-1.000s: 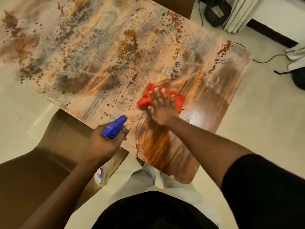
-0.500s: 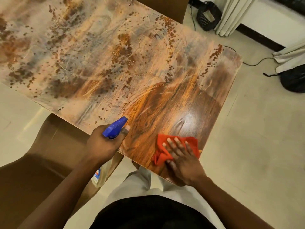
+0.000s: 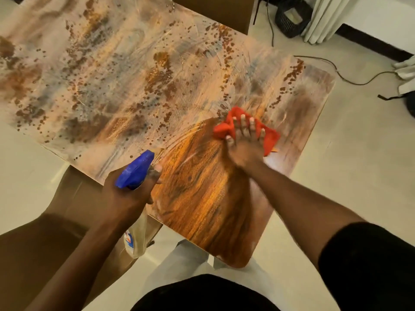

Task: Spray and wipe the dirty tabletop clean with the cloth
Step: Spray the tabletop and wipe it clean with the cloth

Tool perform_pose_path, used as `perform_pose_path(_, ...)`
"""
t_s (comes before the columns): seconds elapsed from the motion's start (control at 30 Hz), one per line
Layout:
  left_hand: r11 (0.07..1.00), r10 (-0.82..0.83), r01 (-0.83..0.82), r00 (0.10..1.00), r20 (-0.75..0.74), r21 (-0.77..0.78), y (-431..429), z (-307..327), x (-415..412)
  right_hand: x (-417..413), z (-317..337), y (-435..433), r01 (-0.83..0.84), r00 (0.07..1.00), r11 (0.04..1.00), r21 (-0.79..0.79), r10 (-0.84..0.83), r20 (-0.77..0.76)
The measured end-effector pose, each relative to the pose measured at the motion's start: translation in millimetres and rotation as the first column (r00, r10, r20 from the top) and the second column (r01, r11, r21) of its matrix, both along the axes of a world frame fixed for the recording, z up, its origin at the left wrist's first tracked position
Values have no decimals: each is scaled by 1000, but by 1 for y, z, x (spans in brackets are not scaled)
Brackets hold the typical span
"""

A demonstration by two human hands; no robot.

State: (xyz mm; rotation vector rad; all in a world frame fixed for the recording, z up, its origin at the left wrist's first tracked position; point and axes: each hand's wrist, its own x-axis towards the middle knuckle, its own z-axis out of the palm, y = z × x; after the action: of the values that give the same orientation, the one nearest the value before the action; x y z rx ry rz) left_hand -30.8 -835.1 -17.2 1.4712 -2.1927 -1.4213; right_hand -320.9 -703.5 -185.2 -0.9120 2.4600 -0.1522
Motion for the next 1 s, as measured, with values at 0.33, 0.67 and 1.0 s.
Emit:
perform_pose_path(0.33, 999, 32, -35, 996, 85, 32, 10, 19, -21, 232, -3, -11, -805, 579, 574, -147, 815, 9)
perform_pose_path(0.67, 981, -193, 193, 980, 46, 18, -10, 4, -89, 57, -5, 153, -414, 908, 906, -86, 404, -111)
perform_pose_path(1.0, 981, -194, 194, 980, -42, -8, -42, 3, -137, -138, -4, 39, 314, 944, 949, -30, -315, -98)
